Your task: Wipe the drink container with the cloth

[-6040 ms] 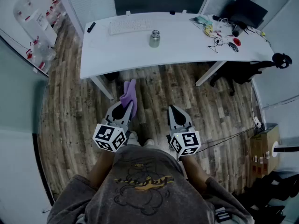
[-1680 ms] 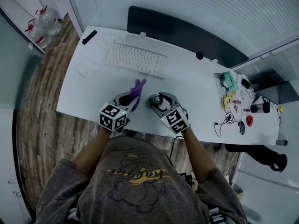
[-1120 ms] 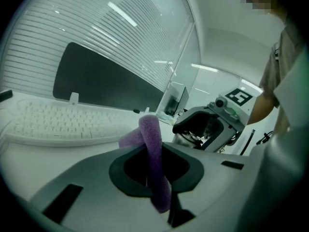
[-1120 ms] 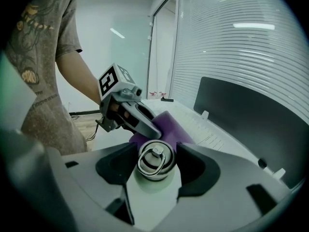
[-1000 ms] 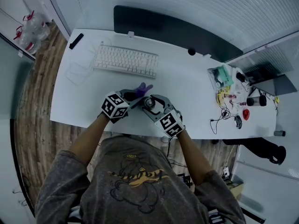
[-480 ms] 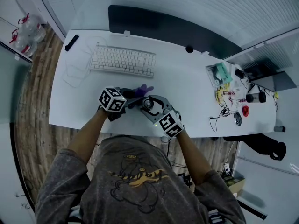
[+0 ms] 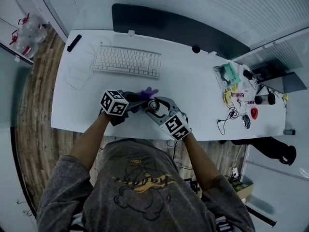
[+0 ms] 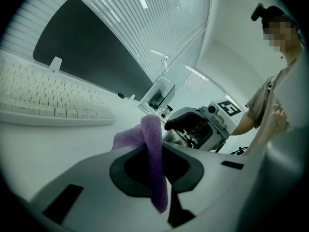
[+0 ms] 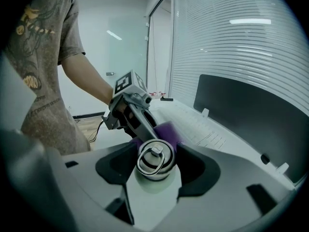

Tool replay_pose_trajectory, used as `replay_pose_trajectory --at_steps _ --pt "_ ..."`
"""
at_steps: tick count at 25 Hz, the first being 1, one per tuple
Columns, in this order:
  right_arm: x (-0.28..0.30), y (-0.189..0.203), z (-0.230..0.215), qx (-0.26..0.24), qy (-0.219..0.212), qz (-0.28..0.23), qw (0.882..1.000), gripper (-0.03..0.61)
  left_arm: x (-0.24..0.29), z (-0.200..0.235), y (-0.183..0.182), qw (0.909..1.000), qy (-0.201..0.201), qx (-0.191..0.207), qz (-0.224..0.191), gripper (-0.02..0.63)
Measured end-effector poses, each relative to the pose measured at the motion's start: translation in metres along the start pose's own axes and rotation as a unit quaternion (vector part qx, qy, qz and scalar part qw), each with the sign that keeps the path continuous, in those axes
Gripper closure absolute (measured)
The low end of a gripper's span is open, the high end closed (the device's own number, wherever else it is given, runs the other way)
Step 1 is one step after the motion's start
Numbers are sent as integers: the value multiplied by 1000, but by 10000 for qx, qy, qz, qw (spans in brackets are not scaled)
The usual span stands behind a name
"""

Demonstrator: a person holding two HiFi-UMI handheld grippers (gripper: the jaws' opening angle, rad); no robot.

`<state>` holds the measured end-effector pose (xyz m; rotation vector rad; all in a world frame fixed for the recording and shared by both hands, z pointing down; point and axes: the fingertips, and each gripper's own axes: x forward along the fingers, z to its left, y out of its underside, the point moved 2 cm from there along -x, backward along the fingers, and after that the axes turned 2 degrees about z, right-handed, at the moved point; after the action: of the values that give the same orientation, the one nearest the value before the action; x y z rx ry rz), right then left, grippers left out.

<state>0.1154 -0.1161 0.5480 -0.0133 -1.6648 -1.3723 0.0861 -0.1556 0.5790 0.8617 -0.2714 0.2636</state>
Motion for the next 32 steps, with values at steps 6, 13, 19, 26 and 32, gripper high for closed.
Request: replay_pose_trajectory --at_steps 6,13,19,26,32 --pt "0 0 -1 38 2 34 10000 318 -6 -9 8 9999 -73 -28 -126 565" --pt "1 0 0 75 48 53 9999 318 -12 -22 23 9986 -182 -266 -422 565" --pt "0 1 0 107 114 39 9999 318 -9 -35 37 9972 -246 -394 -583 565" --pt "1 1 -1 193 235 29 9995 318 -7 -38 41 9958 -342 -472 -713 565" --pt "1 0 0 424 464 53 9980 318 -6 -40 47 9939 -403 -580 -845 565"
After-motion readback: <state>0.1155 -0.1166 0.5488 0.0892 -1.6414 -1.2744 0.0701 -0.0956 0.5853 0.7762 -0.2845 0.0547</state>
